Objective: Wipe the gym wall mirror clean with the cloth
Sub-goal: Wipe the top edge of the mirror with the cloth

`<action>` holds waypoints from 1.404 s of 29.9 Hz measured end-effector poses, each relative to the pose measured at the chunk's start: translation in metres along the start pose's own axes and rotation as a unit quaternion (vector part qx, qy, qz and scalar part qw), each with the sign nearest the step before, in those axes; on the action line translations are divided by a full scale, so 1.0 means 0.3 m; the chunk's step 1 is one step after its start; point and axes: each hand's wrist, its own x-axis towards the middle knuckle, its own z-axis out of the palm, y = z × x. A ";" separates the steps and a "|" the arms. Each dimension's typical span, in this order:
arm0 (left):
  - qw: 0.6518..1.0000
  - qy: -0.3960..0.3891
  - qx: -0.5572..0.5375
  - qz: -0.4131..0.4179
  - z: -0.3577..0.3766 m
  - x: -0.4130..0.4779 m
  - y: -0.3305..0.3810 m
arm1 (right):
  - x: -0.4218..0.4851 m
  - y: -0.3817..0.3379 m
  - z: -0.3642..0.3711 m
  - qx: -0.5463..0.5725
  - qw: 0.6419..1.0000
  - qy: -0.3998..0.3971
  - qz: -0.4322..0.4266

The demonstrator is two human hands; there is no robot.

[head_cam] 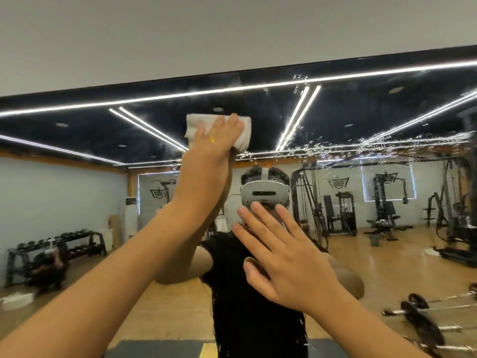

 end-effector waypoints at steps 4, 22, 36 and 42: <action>0.999 0.001 -0.003 -0.040 -0.020 0.048 0.024 | -0.001 0.003 -0.004 0.001 1.000 -0.007 -0.003; 0.997 0.073 -0.001 -0.040 0.060 0.011 0.135 | -0.281 0.303 -0.181 -0.040 0.999 0.017 0.017; 0.994 0.112 0.007 0.006 0.101 0.018 0.084 | -0.327 0.348 -0.126 -0.045 0.998 0.003 0.049; 0.995 0.096 -0.022 -0.015 0.083 0.173 0.092 | -0.327 0.349 -0.118 -0.045 0.998 0.013 0.048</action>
